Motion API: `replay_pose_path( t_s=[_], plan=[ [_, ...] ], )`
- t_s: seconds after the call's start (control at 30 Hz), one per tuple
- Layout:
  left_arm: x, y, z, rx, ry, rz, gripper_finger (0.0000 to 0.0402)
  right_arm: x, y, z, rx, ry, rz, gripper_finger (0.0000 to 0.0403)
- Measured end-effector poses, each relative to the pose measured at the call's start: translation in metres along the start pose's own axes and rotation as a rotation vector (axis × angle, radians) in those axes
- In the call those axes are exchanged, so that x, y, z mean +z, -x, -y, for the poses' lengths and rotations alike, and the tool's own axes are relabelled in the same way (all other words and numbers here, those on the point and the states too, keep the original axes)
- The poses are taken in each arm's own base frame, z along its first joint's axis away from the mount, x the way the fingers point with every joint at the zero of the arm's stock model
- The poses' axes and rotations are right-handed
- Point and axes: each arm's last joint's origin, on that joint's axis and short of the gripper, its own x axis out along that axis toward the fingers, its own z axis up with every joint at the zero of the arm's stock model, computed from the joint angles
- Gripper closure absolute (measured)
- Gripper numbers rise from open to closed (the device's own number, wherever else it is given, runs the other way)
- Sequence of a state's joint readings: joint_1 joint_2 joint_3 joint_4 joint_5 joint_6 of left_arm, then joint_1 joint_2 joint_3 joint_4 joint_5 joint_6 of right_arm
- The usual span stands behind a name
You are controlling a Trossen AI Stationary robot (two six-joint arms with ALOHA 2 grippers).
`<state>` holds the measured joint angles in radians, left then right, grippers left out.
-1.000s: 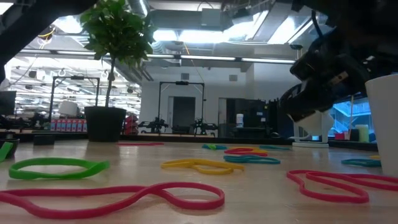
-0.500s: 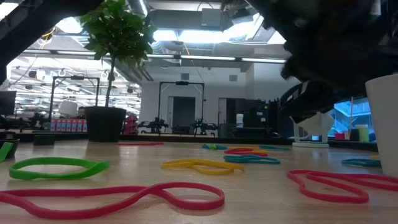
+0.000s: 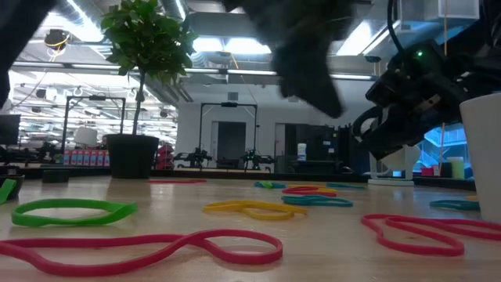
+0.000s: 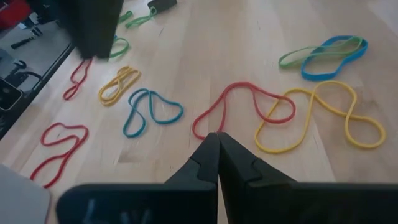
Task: Pick and place rubber bands into bin
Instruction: Put the red rubber band into the white bin
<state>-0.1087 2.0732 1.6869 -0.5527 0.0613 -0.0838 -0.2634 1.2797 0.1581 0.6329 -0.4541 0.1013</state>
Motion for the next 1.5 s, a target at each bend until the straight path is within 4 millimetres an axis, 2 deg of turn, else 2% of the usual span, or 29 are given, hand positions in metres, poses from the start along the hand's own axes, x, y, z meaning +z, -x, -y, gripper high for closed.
replay_pose_path(
  t_s=[0.2, 0.4, 0.5, 0.67, 0.83, 1.03, 1.33, 1.5],
  plan=[
    [-0.08, 0.045, -0.012, 0.087, 0.08, 0.18, 0.0398, 0.0, 0.0, 0.0, 0.0, -0.026, -0.002, 0.0397],
    [-0.155, 0.081, -0.017, 0.136, 0.128, 0.362, 0.0399, 0.003, -0.001, 0.001, -0.044, -0.11, 0.02, 0.0396],
    [-0.182, 0.095, -0.019, 0.176, 0.143, 0.461, 0.0401, 0.014, -0.004, 0.003, -0.123, -0.108, 0.062, 0.0388],
    [-0.215, 0.114, -0.023, 0.235, 0.146, 0.586, 0.0399, 0.04, -0.019, 0.003, -0.264, -0.044, 0.035, 0.0364],
    [-0.232, 0.126, -0.023, 0.241, 0.118, 0.666, 0.0401, 0.071, -0.048, -0.001, -0.288, 0.051, -0.081, 0.0344],
    [-0.236, 0.131, -0.023, 0.244, 0.126, 0.694, 0.04, 0.094, -0.086, -0.004, -0.285, 0.16, -0.323, 0.0314],
    [-0.237, 0.13, -0.024, 0.254, 0.107, 0.677, 0.04, 0.106, -0.135, -0.003, -0.234, 0.29, -0.685, 0.0277],
    [-0.238, 0.129, -0.024, 0.256, 0.103, 0.663, 0.0398, 0.109, -0.153, -0.002, -0.191, 0.363, -0.761, 0.0277]
  ],
)
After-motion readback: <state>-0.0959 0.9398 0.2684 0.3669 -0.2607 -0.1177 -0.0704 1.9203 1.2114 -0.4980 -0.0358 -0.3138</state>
